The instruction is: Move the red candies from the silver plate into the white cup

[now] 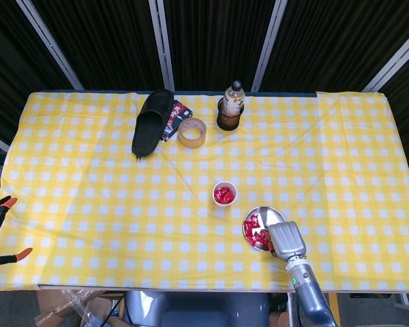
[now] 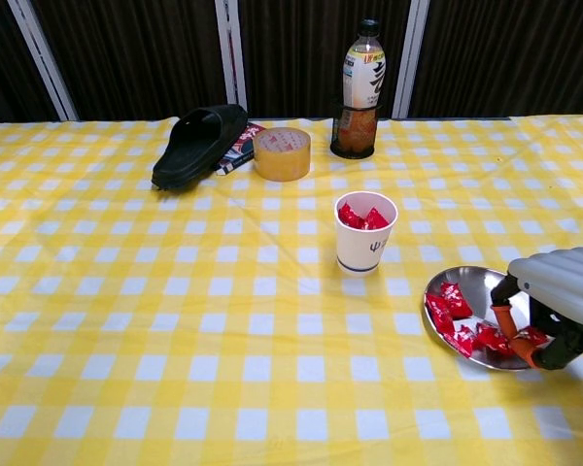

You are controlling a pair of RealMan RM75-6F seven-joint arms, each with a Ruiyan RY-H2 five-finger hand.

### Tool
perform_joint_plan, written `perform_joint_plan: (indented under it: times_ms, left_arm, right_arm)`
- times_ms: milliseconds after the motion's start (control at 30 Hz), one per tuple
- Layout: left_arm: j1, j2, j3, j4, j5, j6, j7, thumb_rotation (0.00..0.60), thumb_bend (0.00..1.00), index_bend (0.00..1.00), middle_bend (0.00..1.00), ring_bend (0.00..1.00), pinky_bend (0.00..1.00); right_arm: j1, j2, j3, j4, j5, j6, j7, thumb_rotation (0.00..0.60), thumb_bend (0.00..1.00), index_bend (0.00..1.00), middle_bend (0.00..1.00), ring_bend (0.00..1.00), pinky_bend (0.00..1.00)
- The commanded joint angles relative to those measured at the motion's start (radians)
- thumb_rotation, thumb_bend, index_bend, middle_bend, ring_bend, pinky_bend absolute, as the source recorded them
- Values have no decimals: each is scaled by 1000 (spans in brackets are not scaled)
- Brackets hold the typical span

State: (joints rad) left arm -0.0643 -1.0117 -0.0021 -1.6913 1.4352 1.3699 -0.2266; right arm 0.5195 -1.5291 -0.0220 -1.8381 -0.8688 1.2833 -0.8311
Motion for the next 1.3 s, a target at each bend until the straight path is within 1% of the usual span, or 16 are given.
perform_joint_plan:
  times_ms: [33, 400, 600, 700, 800, 933, 1000, 1133, 1300]
  left_arm:
    - [0, 0, 0, 0, 0, 0, 0, 600, 34, 0, 0, 0, 0]
    - [0, 0, 0, 0, 1, 0, -1, 600, 34, 0, 0, 0, 0]
    - [0, 0, 1, -1, 1, 0, 0, 600, 34, 0, 0, 0, 0]
    - [-1, 1, 1, -2, 0, -3, 1, 600, 34, 0, 0, 0, 0]
    - [-2, 1, 0, -2, -6, -8, 3, 600, 34, 0, 0, 0, 0]
    - [-5, 2, -2, -2, -15, -16, 3, 600, 34, 0, 0, 0, 0]
    - [-6, 3, -2, -3, -17, -19, 2, 600, 34, 0, 0, 0, 0]
    - [-7, 4, -1, -3, -17, -24, 0, 600, 34, 0, 0, 0, 0]
    - [-11, 8, -1, -4, -21, -34, -10, 600, 34, 0, 0, 0, 0]
  right_arm:
    - [0, 6, 6, -12, -10, 6, 0, 600, 522, 589, 990, 1000, 983]
    - [3, 25, 25, -59, -40, 26, -14, 600, 523, 589, 990, 1000, 983]
    - [22, 40, 59, -100, -55, 34, -29, 600, 523, 589, 990, 1000, 983]
    - [44, 46, 89, -129, -65, 39, -51, 600, 523, 589, 990, 1000, 983]
    - [73, 46, 131, -163, -56, 35, -70, 600, 523, 589, 990, 1000, 983]
    - [117, 39, 189, -176, -30, 22, -90, 600, 523, 589, 990, 1000, 983]
    - [142, 29, 219, -171, -8, 10, -95, 600, 523, 589, 990, 1000, 983]
    - [185, 2, 257, -139, 31, -18, -100, 600, 523, 589, 990, 1000, 983]
    - [241, -44, 289, -70, 94, -58, -96, 600, 523, 589, 990, 1000, 983]
